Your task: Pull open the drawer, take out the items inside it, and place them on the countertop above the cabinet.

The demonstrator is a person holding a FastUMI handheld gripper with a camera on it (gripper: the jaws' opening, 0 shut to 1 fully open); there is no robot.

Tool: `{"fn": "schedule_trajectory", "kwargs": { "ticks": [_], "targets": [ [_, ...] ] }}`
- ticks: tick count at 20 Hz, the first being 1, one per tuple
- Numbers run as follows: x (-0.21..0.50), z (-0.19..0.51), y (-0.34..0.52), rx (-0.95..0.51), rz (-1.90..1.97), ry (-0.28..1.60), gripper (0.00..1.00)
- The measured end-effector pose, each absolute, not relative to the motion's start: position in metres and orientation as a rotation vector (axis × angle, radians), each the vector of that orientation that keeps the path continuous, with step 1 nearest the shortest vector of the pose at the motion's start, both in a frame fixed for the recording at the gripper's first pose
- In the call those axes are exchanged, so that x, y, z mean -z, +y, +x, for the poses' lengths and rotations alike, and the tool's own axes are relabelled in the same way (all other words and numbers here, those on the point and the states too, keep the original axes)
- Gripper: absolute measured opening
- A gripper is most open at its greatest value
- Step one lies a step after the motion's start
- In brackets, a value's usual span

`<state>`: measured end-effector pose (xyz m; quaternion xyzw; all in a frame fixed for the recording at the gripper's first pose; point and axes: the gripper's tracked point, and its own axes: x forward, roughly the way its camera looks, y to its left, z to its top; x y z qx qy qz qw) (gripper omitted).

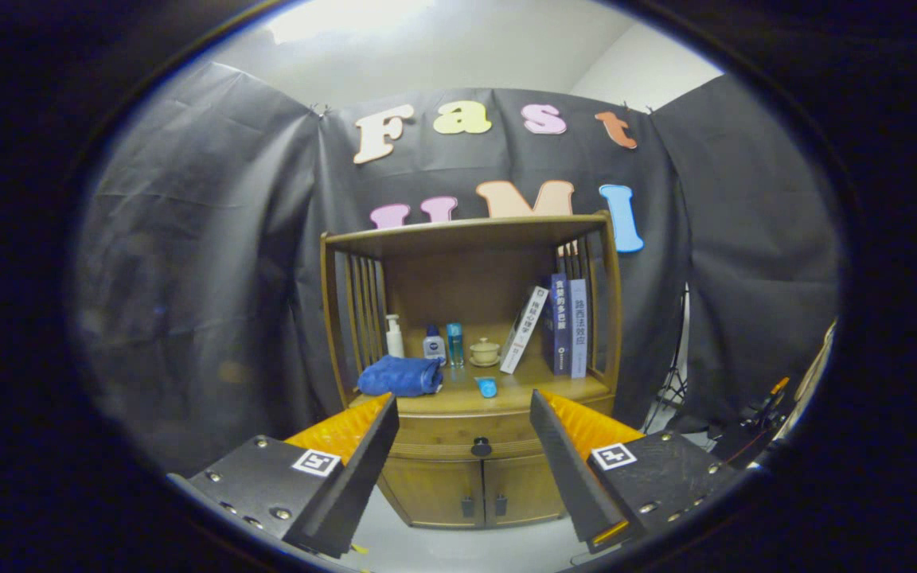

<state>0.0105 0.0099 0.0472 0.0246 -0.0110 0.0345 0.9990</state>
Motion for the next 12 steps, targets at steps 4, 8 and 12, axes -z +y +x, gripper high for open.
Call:
{"fn": "schedule_trajectory", "kwargs": {
  "ticks": [4, 8, 12],
  "targets": [
    [-0.054, -0.009, -0.007, -0.068, 0.067, -0.039, 0.99],
    [-0.06, -0.019, -0.02, -0.067, 0.078, -0.073, 0.99],
    [-0.047, -0.015, -0.026, -0.08, 0.077, -0.046, 0.99]
  ]
}}
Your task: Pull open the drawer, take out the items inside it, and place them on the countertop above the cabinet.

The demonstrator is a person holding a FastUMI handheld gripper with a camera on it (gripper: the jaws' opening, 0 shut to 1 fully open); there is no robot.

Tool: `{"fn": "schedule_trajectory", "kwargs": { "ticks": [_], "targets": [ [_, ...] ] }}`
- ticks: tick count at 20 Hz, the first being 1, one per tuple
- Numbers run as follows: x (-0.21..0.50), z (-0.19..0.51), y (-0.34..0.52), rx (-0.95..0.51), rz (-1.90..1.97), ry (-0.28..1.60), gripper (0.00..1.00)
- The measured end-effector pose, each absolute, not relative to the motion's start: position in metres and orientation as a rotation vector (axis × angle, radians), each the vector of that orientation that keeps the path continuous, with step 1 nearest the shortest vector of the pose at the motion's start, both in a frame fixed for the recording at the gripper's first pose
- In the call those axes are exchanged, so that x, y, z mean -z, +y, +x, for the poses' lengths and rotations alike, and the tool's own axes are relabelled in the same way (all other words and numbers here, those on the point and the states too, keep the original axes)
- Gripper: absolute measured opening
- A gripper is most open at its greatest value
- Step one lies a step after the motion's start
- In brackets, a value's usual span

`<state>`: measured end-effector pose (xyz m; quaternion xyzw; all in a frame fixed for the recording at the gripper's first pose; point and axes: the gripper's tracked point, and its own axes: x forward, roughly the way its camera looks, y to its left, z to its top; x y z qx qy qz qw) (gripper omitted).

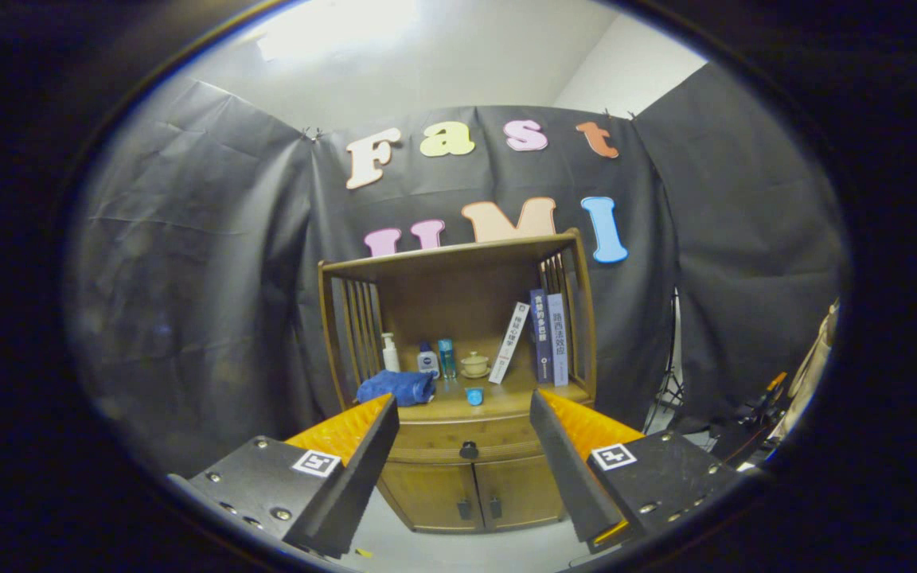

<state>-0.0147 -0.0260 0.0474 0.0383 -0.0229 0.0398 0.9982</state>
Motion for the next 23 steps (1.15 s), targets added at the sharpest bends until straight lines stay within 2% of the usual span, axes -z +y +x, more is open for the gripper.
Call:
{"fn": "schedule_trajectory", "kwargs": {
  "ticks": [17, 23],
  "targets": [
    [-0.018, -0.002, -0.002, -0.149, 0.016, 0.006, 0.99],
    [0.003, 0.012, 0.006, -0.131, 0.0, 0.094, 0.98]
  ]
}}
